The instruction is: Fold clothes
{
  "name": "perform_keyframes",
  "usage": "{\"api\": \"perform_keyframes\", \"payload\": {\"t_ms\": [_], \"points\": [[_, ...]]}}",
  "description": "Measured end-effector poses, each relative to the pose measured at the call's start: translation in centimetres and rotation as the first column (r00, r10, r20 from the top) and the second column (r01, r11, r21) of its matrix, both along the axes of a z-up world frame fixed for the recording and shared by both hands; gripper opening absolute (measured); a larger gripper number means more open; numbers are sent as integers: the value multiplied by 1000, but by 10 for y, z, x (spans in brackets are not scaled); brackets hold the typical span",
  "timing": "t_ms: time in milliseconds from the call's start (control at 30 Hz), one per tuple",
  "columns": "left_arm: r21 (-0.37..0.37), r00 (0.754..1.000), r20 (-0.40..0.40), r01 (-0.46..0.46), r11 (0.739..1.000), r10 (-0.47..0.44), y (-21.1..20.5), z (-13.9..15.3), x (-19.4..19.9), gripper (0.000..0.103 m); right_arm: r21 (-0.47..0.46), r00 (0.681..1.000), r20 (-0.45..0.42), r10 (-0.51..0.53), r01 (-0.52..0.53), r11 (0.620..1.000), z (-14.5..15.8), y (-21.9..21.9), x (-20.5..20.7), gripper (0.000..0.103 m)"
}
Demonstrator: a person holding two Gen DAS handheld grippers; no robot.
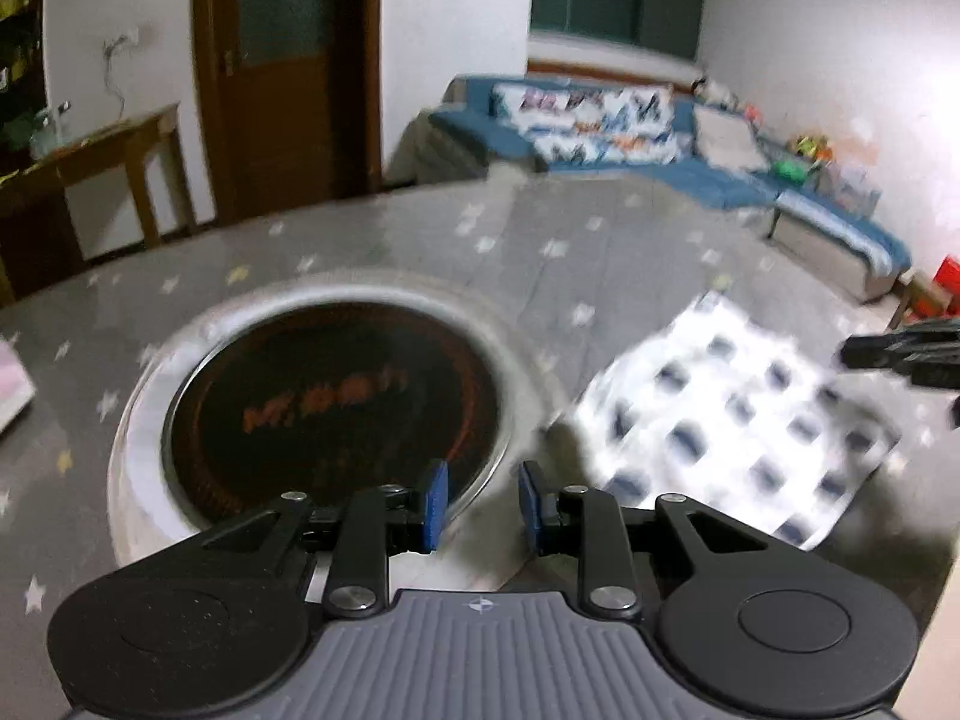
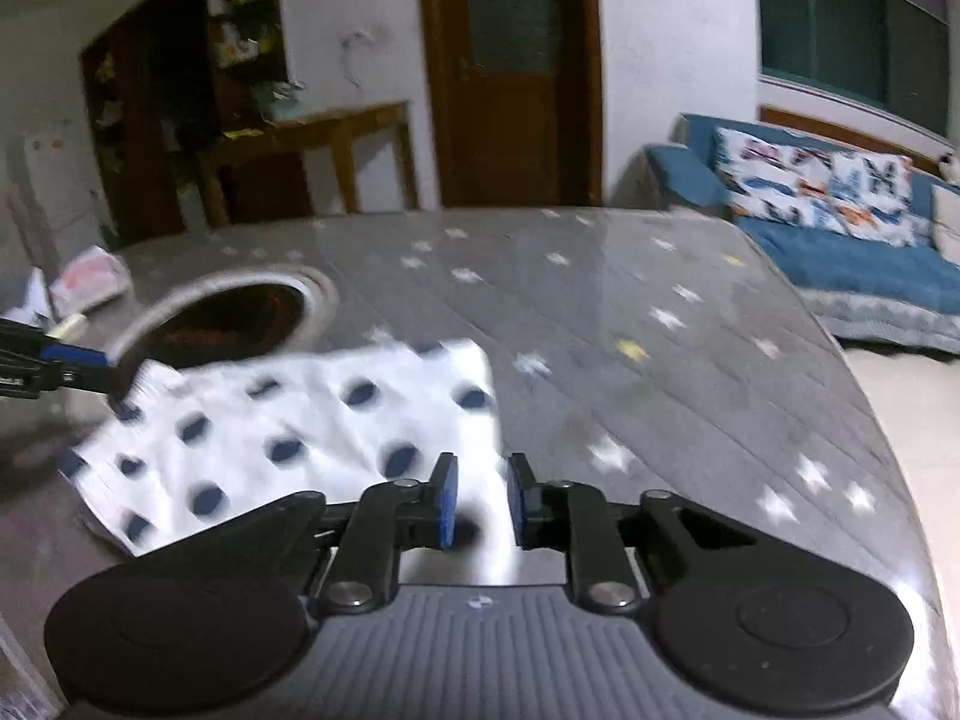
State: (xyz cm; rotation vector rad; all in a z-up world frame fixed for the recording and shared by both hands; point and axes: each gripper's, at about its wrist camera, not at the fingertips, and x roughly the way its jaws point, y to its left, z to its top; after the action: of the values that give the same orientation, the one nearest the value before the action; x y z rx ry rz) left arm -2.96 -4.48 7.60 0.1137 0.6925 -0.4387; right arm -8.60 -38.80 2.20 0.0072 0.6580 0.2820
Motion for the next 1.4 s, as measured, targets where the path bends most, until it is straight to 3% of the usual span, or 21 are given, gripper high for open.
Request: {"api": "perform_keyframes", "payload": {"t_ms": [33,67,233,467,567,800,900,1000,1100,1400], "points": [[-3,1000,6,20,1000,-19,-7,2,0,28,8,1000,5,18,-18,1000,2,5,5,36],[-5,999,11,40,999,-40,-15,3,-1,28,11,999,7,33,-33,999,3,11,11,39],[-2,993,12,121,993,-121,-49,0,3,29,-8,998,-7,70,-70,998,-1,37,48,42],[12,992,-70,106,994,-105,-53,-32,18,29,-33,993,-95,66,-70,997,-34,51,90,44],[0,991,-76,108,994,-108,-51,-35,20,29,-47,993,-88,76,-80,996,-41,55,92,45],[-33,993,-75,94,995,-96,-50,-31,17,34,-49,997,-33,71,-73,996,-31,50,78,58],[-31,993,-61,96,995,-98,-52,-26,12,38,-31,995,-5,97,-98,995,-26,50,59,80],[-23,993,-56,102,995,-103,-56,-26,10,40,-32,990,19,139,-138,990,-23,55,35,87],[-15,993,-50,107,994,-107,-59,-27,7,41,-48,987,40,156,-154,987,-24,60,14,101],[40,993,-3,120,992,-120,-62,-35,0,43,-150,986,33,161,-154,977,-48,74,-24,103]]}}
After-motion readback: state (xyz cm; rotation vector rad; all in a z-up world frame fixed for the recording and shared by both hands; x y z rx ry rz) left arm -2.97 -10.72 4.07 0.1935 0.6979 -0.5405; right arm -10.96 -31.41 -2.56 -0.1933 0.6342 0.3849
